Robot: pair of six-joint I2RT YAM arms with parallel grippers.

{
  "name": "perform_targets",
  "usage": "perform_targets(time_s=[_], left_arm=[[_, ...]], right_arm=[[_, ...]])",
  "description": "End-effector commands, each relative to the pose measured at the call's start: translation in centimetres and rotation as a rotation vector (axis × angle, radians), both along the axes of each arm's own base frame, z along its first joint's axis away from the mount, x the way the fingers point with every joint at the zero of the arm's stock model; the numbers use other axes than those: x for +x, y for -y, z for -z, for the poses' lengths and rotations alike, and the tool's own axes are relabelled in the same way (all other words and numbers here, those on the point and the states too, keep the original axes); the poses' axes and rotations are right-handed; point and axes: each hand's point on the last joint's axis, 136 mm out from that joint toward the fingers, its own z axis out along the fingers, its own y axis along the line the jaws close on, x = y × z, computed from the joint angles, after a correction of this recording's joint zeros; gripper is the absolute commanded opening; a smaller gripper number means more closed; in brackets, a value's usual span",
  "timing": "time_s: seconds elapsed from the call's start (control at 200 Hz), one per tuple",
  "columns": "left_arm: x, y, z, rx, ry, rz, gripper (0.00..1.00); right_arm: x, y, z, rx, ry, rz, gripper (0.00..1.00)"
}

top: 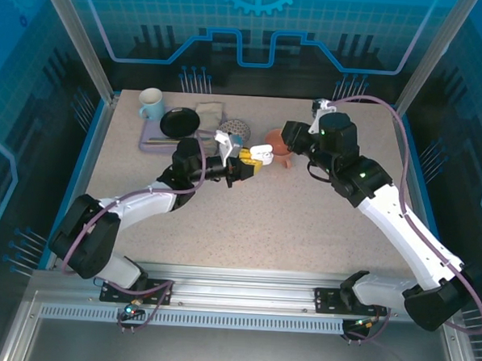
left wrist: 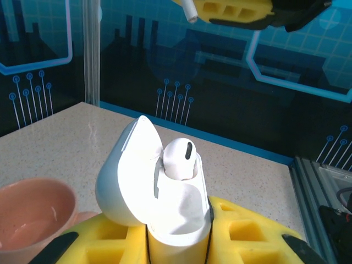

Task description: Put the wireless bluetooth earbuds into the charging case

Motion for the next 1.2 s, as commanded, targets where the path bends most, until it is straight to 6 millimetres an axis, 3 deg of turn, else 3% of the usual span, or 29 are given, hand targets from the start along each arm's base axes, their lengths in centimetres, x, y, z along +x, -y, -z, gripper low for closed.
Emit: perform_targets(time_s=[0.0, 0.525, 1.195], left_arm=[[0.2, 0.9, -2.1, -0.033, 0.049, 0.026, 0.00], [1.1, 1.4, -3.8, -0.062, 0.070, 0.012, 0.00], [0.8, 1.2, -5.0, -0.074, 0.096, 0.011, 0.00]], right_arm=[[-0.8, -2.2, -1.9, 0.052, 0.114, -0.094, 0.23], [-2.7, -5.6, -1.2, 0.110, 0.263, -0.208, 0.20], [-1.7, -5.7, 1.9, -0.024, 0.250, -0.178, 0.16]])
